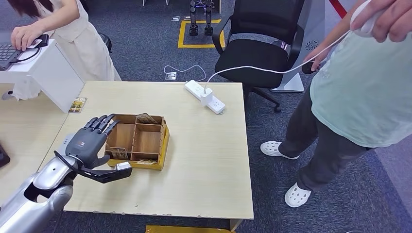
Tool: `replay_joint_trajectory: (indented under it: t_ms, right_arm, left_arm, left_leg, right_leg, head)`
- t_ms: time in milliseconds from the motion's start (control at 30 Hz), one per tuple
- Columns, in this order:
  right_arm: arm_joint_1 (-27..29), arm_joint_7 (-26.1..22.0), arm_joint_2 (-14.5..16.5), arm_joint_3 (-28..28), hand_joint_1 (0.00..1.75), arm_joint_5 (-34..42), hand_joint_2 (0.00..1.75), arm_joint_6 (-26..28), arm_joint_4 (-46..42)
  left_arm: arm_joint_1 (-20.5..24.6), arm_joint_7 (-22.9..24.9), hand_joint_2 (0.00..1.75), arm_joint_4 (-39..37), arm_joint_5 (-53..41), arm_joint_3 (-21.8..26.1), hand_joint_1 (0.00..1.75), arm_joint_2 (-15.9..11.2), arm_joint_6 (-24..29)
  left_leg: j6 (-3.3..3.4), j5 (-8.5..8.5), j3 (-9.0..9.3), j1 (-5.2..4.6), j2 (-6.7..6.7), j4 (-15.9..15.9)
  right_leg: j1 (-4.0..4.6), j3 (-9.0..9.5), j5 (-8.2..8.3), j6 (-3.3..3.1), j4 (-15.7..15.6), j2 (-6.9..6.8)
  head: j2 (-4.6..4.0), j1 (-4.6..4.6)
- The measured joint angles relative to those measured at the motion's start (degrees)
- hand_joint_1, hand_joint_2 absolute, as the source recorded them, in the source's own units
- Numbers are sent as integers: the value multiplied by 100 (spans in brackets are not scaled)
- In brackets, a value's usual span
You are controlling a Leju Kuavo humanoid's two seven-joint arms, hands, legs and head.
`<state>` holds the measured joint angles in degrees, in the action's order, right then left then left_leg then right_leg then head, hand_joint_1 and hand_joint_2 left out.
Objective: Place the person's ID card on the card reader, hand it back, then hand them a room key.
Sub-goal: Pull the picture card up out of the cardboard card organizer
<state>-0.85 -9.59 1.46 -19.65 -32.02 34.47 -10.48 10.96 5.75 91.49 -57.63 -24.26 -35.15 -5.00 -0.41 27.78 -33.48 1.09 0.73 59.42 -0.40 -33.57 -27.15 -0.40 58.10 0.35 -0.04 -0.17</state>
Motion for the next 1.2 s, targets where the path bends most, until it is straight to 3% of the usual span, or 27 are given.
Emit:
replay_joint_trajectory:
  t_ms: [1133,1200]
  right_arm:
    - [-19,19,0,54,0,-39,0,-2,7]
    - [-21,19,0,59,0,-41,0,-2,7]
  left_arm:
    - [-87,-208,175,-134,-89,-138,2,-96,-285]
    - [-91,-210,175,-151,-83,-146,78,-101,-308]
  left_leg:
    - [0,0,-1,1,0,0]
    - [0,0,-1,1,0,0]
  right_leg:
    - [0,0,0,0,0,0]
    - [0,0,0,0,0,0]
  head:
    - [0,-1]
    - [0,-1]
